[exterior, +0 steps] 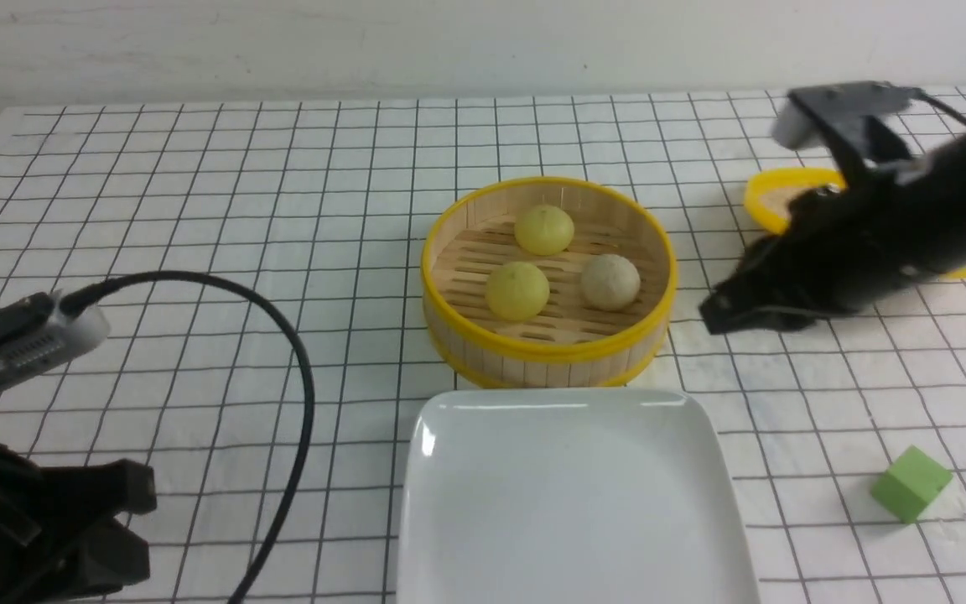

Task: Put the steamed buns into the plate on the white-black tablecloth.
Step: 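Reach toward a bun in the bamboo steamer with the right gripper, then move the steamed bun from the bamboo steamer onto the white plate with the right gripper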

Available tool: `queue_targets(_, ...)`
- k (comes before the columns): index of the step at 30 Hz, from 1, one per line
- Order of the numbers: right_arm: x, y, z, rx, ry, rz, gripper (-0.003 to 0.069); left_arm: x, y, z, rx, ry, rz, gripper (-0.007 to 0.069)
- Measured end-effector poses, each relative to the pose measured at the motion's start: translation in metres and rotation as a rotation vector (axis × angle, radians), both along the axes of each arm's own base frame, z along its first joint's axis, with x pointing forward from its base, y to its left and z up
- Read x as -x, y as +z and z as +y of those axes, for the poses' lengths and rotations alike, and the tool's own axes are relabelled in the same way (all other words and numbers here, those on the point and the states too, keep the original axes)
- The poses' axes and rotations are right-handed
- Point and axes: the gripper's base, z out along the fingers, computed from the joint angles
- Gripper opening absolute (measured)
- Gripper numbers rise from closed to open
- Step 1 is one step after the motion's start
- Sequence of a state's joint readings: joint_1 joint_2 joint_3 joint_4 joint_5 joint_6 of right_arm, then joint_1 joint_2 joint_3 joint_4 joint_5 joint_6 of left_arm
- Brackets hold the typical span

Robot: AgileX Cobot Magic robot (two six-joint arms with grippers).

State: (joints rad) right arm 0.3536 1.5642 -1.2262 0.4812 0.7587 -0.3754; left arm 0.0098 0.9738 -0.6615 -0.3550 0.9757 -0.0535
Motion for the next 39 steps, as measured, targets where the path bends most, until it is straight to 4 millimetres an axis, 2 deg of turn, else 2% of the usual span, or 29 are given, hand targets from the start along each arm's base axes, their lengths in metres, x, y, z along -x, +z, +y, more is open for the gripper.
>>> queue_targets(2,-0.014,-0.006,0.007,0.033,-0.001,-0.003,0.0142,-0.001,0.000,0.000,0.000,0.001,-0.004,0.0168)
queue_targets(5,-0.055,-0.022,0.023,0.082,-0.048,-0.041,0.0260,-0.002,0.001,0.000,0.002,0.006,-0.019,0.0239)
queue_targets(6,-0.056,-0.020,0.023,0.079,-0.049,-0.050,0.0267,-0.002,0.001,0.000,0.001,0.006,-0.020,0.0242)
queue_targets(8,-0.084,-0.043,0.030,0.115,-0.076,-0.054,0.0360,-0.003,0.001,0.000,0.002,0.010,-0.031,0.0269)
queue_targets(11,-0.105,-0.063,0.037,0.140,-0.078,-0.056,0.0412,-0.004,0.001,0.000,0.002,0.012,-0.035,0.0276)
queue_targets(14,-0.115,-0.079,0.041,0.153,-0.077,-0.039,0.0391,-0.004,0.001,0.000,0.002,0.012,-0.035,0.0276)
queue_targets(16,-0.119,-0.085,0.042,0.161,-0.075,-0.034,0.0303,-0.004,0.001,0.000,0.002,0.012,-0.035,0.0276)
queue_targets(17,-0.119,-0.085,0.042,0.162,-0.074,-0.036,0.0290,-0.004,0.001,0.000,0.002,0.012,-0.035,0.0276)
queue_targets(18,-0.119,-0.080,0.042,0.160,-0.073,-0.038,0.0171,-0.004,0.001,0.000,0.003,0.012,-0.035,0.0276)
queue_targets(20,-0.113,-0.062,0.040,0.158,-0.065,-0.058,0.0043,-0.004,0.001,0.000,0.003,0.012,-0.035,0.0276)
queue_targets(21,-0.107,-0.046,0.038,0.154,-0.060,-0.072,0.0022,-0.004,0.001,0.000,0.003,0.012,-0.035,0.0277)
queue_targets(22,-0.105,-0.039,0.037,0.151,-0.060,-0.084,0.0020,-0.004,0.001,0.000,0.003,0.012,-0.035,0.0277)
queue_targets(24,-0.078,0.013,0.028,0.128,-0.051,-0.122,0.0021,-0.004,0.001,0.000,0.003,0.012,-0.035,0.0277)
queue_targets(25,-0.064,0.032,0.024,0.113,-0.053,-0.125,0.0021,-0.004,0.001,0.000,0.003,0.012,-0.035,0.0277)
queue_targets(26,-0.046,0.047,0.018,0.091,-0.059,-0.113,0.0021,-0.004,0.001,0.000,0.003,0.012,-0.035,0.0277)
queue_targets(27,-0.036,0.051,0.016,0.075,-0.061,-0.097,0.0022,-0.004,0.001,0.000,0.003,0.012,-0.035,0.0277)
queue_targets(29,-0.002,0.046,0.011,0.031,-0.065,-0.011,0.0024,-0.004,0.001,0.000,0.003,0.012,-0.035,0.0277)
queue_targets(30,0.010,0.034,0.010,0.015,-0.066,0.037,0.0024,-0.004,0.001,0.000,0.003,0.012,-0.035,0.0277)
queue_targets(31,0.018,0.020,0.011,0.013,-0.067,0.074,0.0024,-0.004,0.001,0.000,0.003,0.012,-0.035,0.0277)
queue_targets(32,0.021,0.018,0.011,0.004,-0.068,0.083,0.0025,-0.004,0.001,0.000,0.003,0.012,-0.035,0.0277)
queue_targets(33,0.033,-0.009,0.013,0.001,-0.076,0.135,0.0029,-0.004,0.001,0.000,0.003,0.012,-0.035,0.0277)
queue_targets(35,0.048,-0.048,0.018,0.000,-0.099,0.174,0.0047,-0.004,0.001,0.000,0.000,0.014,-0.040,0.0278)
queue_targets(38,0.060,-0.082,0.024,0.030,-0.097,0.167,0.0102,-0.006,0.002,0.001,-0.003,0.019,-0.056,0.0278)
queue_targets(39,0.063,-0.092,0.026,0.045,-0.085,0.160,0.0142,-0.006,0.002,0.001,-0.004,0.021,-0.062,0.0278)
